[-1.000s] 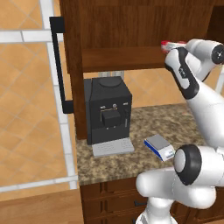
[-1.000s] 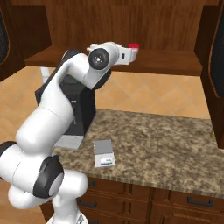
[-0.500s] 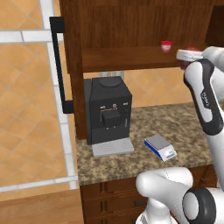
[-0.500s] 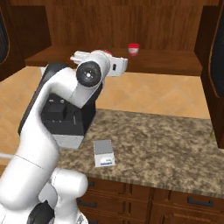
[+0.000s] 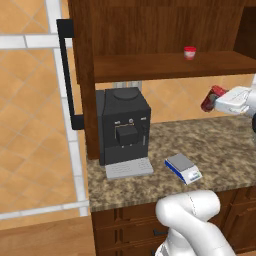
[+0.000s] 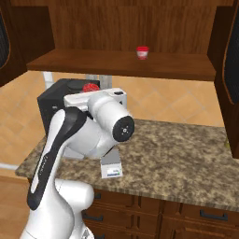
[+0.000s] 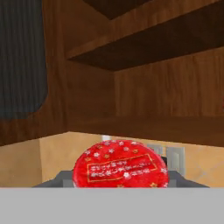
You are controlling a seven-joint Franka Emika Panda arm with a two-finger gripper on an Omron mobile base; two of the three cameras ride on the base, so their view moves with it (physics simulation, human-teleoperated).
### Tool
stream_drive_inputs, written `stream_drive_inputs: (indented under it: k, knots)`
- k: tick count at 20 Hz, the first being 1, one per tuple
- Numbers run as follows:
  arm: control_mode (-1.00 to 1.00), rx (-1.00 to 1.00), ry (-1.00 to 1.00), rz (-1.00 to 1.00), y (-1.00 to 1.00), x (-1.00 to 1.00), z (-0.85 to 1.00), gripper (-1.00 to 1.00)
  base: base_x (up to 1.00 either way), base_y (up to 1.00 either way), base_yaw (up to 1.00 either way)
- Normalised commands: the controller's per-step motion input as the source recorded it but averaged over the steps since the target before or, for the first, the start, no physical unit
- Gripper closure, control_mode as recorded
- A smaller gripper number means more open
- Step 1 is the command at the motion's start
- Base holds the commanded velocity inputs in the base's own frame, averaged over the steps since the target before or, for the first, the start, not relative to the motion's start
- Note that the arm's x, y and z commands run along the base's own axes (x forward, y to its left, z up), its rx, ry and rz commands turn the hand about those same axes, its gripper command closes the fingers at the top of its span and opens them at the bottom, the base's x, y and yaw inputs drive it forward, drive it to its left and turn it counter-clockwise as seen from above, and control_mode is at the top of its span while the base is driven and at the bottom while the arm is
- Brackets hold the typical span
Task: Pick the yogurt and place it on the digital scale for weighing, and close the cabinet.
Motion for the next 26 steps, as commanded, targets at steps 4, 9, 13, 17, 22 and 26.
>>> stream_drive_inputs:
  k: [4,9,13,17,22,26]
  knots:
    - [-1.0,-0.13,0.0,0.41,0.02,-0.39,-0.48,1.0,0.0,0.0,0.0]
    - [-1.0,-0.18,0.01,0.22,0.18,-0.05,-0.45,1.0,0.0,0.0,0.0]
    - [-1.0,-0.05,0.06,0.18,0.1,0.02,-0.55,1.0,0.0,0.0,0.0]
    - [-1.0,-0.1,0.12,0.1,0.08,0.21,-0.54,1.0,0.0,0.0,0.0]
    - [-1.0,-0.06,0.15,0.09,-0.01,0.43,-0.49,1.0,0.0,0.0,0.0]
    - [-1.0,-0.03,0.07,0.07,-0.08,0.36,-0.51,1.0,0.0,0.0,0.0]
